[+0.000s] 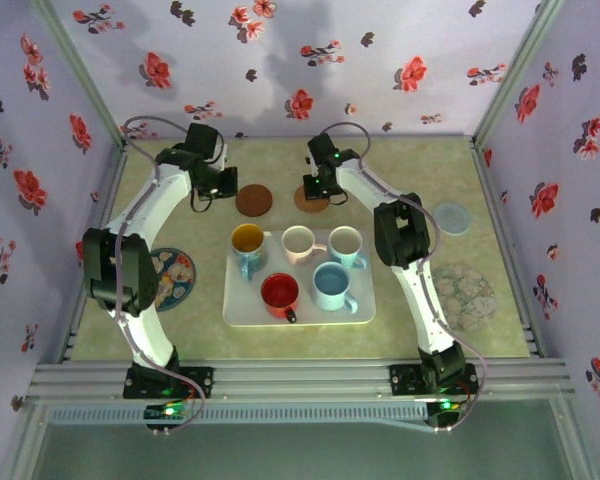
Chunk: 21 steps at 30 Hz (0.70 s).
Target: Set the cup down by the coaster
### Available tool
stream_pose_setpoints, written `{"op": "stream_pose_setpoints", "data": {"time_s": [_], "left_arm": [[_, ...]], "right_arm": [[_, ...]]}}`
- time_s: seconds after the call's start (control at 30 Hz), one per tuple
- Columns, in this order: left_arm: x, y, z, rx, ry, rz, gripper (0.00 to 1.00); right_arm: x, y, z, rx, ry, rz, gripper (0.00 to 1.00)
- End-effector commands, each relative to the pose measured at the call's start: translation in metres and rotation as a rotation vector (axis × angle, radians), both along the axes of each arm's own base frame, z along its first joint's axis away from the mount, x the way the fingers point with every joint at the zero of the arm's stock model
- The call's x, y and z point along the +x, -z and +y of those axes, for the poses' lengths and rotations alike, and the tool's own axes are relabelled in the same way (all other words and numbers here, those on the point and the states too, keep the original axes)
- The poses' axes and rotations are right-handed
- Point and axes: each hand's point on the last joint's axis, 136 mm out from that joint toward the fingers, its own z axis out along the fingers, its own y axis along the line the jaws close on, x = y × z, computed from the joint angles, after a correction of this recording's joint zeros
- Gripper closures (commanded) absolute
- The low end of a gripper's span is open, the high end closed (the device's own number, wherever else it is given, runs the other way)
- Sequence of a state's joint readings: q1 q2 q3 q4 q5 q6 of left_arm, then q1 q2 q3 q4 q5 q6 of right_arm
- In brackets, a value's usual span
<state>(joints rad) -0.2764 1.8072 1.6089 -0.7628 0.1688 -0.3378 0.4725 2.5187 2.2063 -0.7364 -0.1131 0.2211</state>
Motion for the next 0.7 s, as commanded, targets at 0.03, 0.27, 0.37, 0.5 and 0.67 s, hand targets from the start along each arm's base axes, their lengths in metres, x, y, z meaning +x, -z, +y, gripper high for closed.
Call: {"op": "stream_pose_setpoints", "data": {"time_s": [0.03, 0.27, 0.37, 0.5, 0.67], "left_arm": [[0.006, -0.001, -0.002, -0.009, 0.022, -0.008, 0.96], [0.006, 0.01, -0.005, -0.021, 0.019, 0.025, 0.96], [0.007, 0.011, -0.005, -0.021, 0.021, 0.027, 0.96], [0.009, 0.016, -0.006, -0.02, 0.024, 0.034, 0.97], [0.016, 0.023, -0.01, -0.02, 0.038, 0.038, 0.97]], "right_arm": [[-0.034, 0.024, -0.005, -0.031, -0.003, 0.132, 1.0], [-0.03, 0.013, -0.004, -0.023, 0.005, 0.109, 1.0], [-0.027, 0.006, -0.003, -0.014, 0.001, 0.094, 1.0], [-0.023, -0.004, 0.0, 0.007, 0.001, 0.084, 1.0], [-0.016, -0.036, 0.008, 0.064, -0.011, 0.026, 0.99]]}}
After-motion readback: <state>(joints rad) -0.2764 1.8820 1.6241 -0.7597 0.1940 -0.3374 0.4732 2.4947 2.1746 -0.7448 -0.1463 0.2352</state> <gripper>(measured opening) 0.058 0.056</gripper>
